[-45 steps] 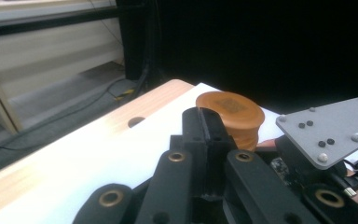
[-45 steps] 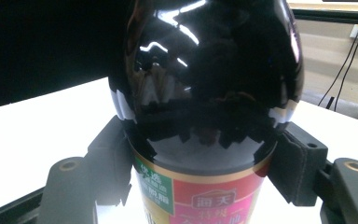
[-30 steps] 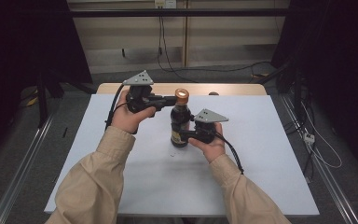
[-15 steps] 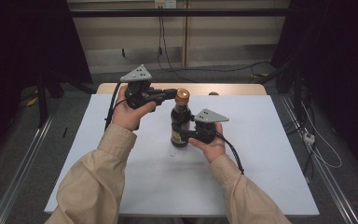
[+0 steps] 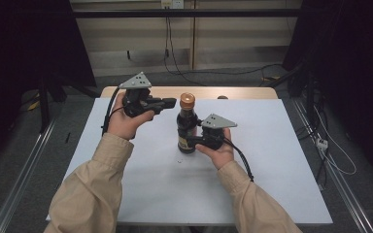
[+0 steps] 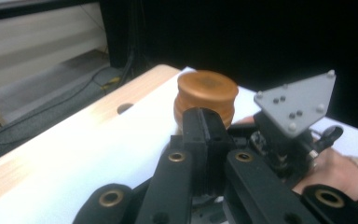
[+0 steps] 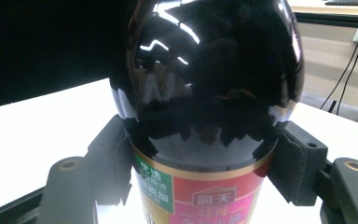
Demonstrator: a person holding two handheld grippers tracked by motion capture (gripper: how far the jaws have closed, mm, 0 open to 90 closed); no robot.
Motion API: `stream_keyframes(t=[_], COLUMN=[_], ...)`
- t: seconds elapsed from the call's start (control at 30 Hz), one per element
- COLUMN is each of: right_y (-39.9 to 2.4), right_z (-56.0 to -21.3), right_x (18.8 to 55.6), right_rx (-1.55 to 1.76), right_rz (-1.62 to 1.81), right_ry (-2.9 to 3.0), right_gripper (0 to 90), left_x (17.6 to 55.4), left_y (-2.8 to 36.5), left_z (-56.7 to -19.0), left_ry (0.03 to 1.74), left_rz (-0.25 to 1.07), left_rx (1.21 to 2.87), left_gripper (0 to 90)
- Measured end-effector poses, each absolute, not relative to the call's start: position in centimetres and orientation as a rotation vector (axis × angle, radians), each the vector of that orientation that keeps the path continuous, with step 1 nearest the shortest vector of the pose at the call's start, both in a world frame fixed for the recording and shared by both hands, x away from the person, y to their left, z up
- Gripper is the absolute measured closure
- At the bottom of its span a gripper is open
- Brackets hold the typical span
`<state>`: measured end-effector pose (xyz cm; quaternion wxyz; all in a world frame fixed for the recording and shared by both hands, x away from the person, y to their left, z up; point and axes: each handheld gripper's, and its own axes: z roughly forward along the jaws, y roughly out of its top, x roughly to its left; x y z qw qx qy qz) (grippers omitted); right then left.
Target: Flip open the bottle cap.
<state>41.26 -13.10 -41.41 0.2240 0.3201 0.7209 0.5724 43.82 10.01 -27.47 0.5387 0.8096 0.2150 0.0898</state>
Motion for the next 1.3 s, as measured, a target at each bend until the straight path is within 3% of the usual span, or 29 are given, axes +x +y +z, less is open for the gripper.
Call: stream_keyframes(t=[0.87, 1.3], right_y=[-13.3, -13.3], right_z=[-41.5, -41.5], right_x=[41.3, 41.3], right_rx=[0.886, 0.887], right_rz=[1.588, 1.594], right_ry=[1.989, 1.985], right_gripper=[30.8, 30.8], left_x=[45.1, 44.9], left_y=[8.6, 8.4], left_z=[-26.8, -26.6], left_ry=[0.472, 0.471], left_rz=[0.223, 0.227], left_rx=[2.031, 1.987], left_gripper=[90.0, 90.0])
